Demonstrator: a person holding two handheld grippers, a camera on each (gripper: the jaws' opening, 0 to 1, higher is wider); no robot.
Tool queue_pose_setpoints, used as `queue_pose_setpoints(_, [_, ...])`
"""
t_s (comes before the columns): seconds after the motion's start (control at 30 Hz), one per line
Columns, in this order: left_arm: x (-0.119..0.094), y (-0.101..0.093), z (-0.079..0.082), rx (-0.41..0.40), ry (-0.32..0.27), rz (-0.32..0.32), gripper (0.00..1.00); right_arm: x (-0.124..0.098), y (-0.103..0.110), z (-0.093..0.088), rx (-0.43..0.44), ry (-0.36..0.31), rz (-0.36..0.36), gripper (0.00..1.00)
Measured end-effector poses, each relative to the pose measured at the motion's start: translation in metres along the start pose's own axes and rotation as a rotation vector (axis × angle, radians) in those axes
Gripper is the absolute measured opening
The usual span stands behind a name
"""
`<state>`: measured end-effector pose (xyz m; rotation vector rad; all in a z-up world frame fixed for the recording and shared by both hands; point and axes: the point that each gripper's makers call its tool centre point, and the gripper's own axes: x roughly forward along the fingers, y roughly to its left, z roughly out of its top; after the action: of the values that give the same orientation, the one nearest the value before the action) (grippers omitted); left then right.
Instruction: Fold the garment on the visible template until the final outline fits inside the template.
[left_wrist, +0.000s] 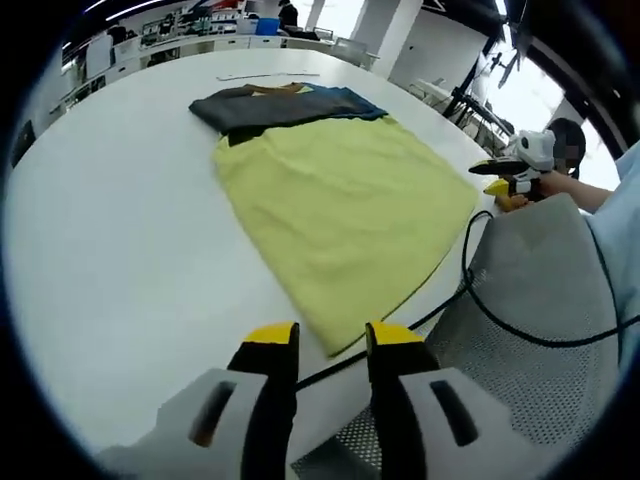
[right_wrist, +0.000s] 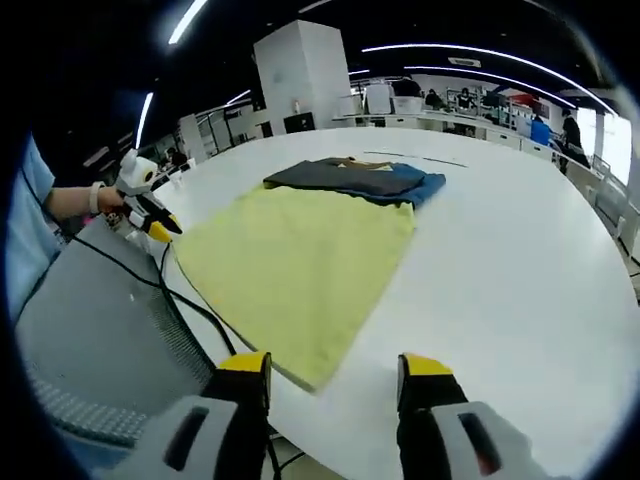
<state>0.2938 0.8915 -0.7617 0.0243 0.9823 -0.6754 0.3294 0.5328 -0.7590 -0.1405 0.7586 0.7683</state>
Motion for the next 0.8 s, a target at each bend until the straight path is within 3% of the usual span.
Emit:
queue_pose_setpoints(0.2, [0.0,-0.002,-0.009,-0.036,0.017,0.0,0.18,0.001,0.0,-0.011,0.129,0.026,0.018,0.23])
queue_pose_setpoints(0.4, [0.002,-0.005,-0.008,-0.115,-0.002,-0.019,0.13,0.005,0.006,-0.013,0.144,0.041,0.041,0.1])
queue_pose_setpoints(0.67, [0.003,-0.003,-0.009,-0.183,-0.015,-0.024,0.06,0.01,0.009,-0.011,0.199,0.041,0.056,0.0])
queue_pose_setpoints(0.8, [0.005,-0.002,-0.01,-0.191,-0.009,-0.019,0.01,0.011,0.011,-0.01,0.213,0.044,0.063,0.0])
